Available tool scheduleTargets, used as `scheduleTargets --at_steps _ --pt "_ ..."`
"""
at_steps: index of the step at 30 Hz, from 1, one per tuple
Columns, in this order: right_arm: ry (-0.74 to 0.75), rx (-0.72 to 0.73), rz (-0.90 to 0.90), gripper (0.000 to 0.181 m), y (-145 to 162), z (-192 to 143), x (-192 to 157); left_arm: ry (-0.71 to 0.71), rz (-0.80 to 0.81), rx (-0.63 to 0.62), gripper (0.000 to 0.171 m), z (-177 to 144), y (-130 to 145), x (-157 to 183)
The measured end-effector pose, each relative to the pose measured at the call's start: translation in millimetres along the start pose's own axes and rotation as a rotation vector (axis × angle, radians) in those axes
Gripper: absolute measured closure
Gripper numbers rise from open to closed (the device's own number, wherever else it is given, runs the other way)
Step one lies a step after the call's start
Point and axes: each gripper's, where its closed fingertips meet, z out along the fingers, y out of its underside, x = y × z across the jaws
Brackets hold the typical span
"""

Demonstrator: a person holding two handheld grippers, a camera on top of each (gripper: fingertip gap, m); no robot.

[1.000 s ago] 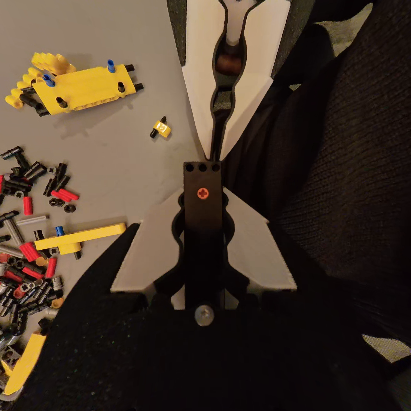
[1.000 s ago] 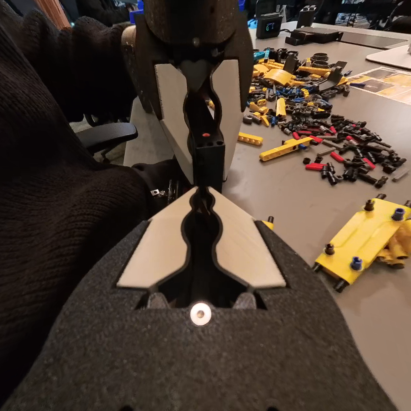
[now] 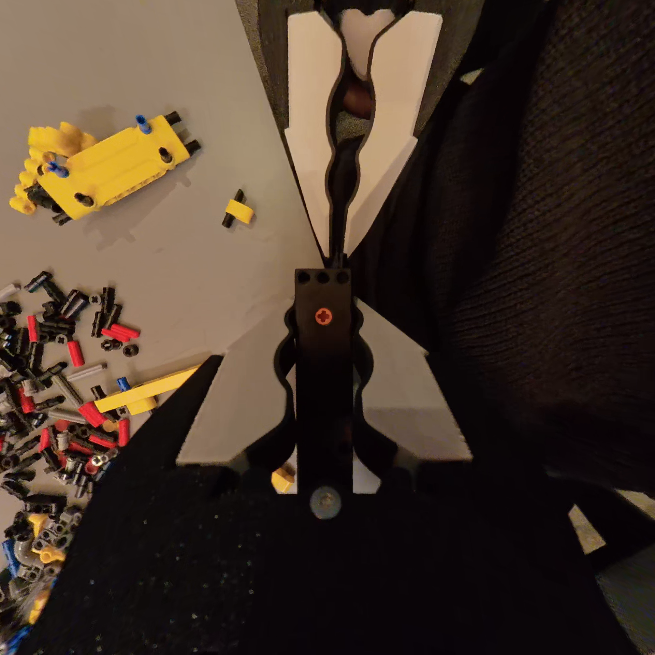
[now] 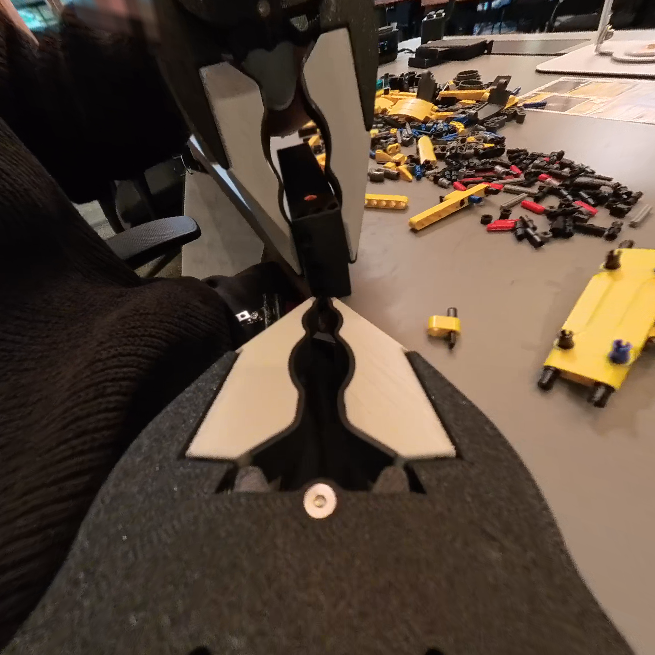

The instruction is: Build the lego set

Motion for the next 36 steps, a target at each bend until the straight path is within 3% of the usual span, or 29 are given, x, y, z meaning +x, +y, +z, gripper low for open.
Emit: scheduleTargets --at_steps 7,17,36 --pt "-0.021 0.129 0.063 0.176 -2.7 1.8 -6.1 0.018 0.048 -0.053 0.145 0.5 1.0 2.2" --pt "-0.04 0.143 0.122 0.176 -2.0 3.6 -5.1 0.047 0.029 -0.084 0.146 2.2 3.6 1.9" --pt "-0.01 0.018 -0.329 0.177 -2.3 5.1 -5.6 0.08 0.082 -0.109 0.146 2.8 5.4 1.0"
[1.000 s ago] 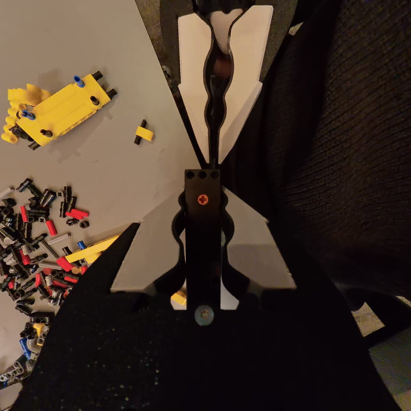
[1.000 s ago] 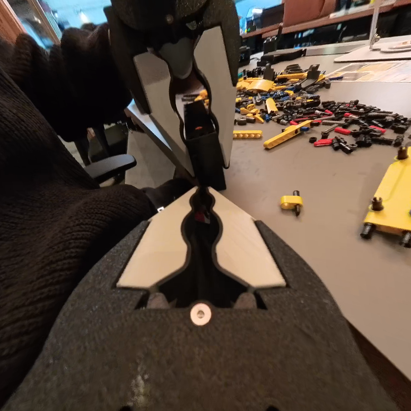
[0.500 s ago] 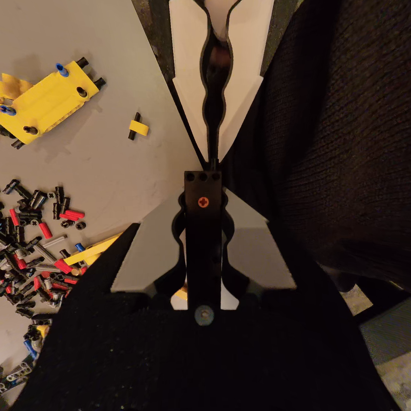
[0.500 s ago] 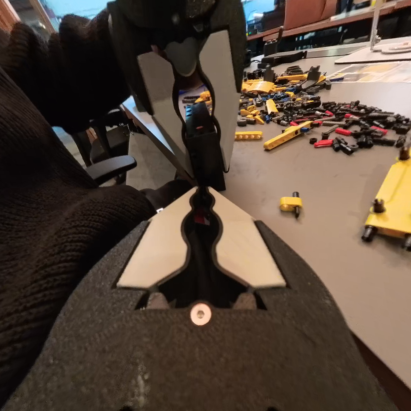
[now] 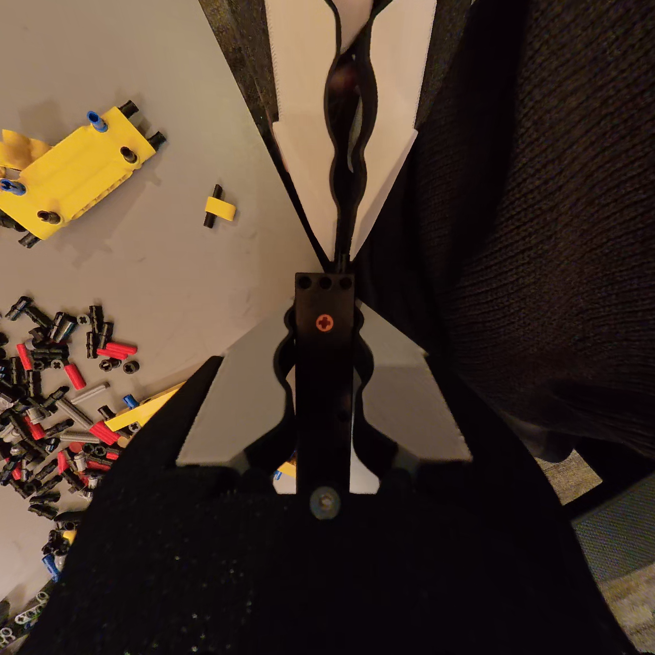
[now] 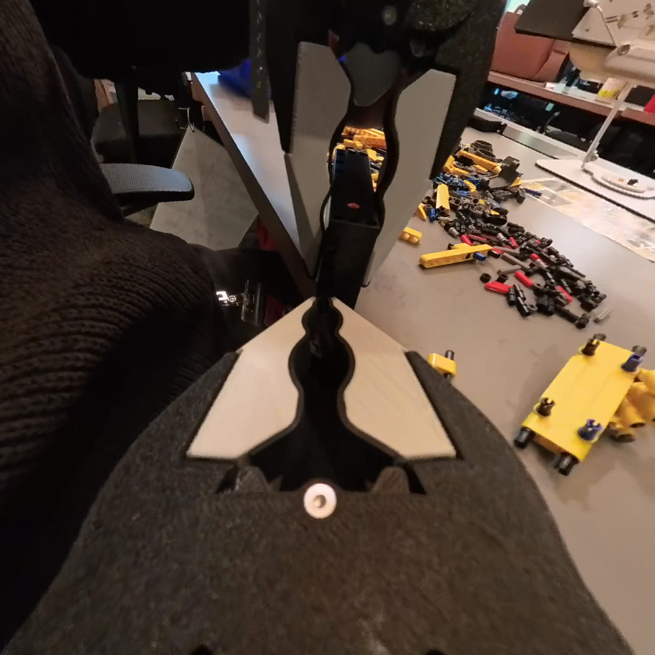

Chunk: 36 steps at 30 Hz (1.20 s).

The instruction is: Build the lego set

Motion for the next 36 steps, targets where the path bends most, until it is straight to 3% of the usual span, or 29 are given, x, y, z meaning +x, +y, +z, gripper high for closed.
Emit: scheduleTargets --at_steps 7,18,23,30,36 --pt "0.003 -0.003 -0.03 0.178 -1.2 0.3 0.3 0.001 -0.007 0.017 0.146 0.3 -0.6 -0.1" --pt "0.06 0.052 0.243 0.178 -0.4 1.0 1.4 -0.005 -0.02 0.032 0.146 0.2 -0.2 -1.4" --pt "0.041 0.028 0.149 0.178 -0.7 1.4 1.1 -0.003 -0.018 0.033 0.146 0.2 -0.2 -1.5" --pt "0.064 -0.017 -0.218 0.178 -0.9 1.7 0.6 -0.003 -0.019 0.037 0.146 0.3 -0.4 -1.5" --pt "0.05 -0.012 -0.13 0.179 -1.2 3.6 1.6 -0.003 -0.025 0.044 0.146 -0.4 1.0 -2.6"
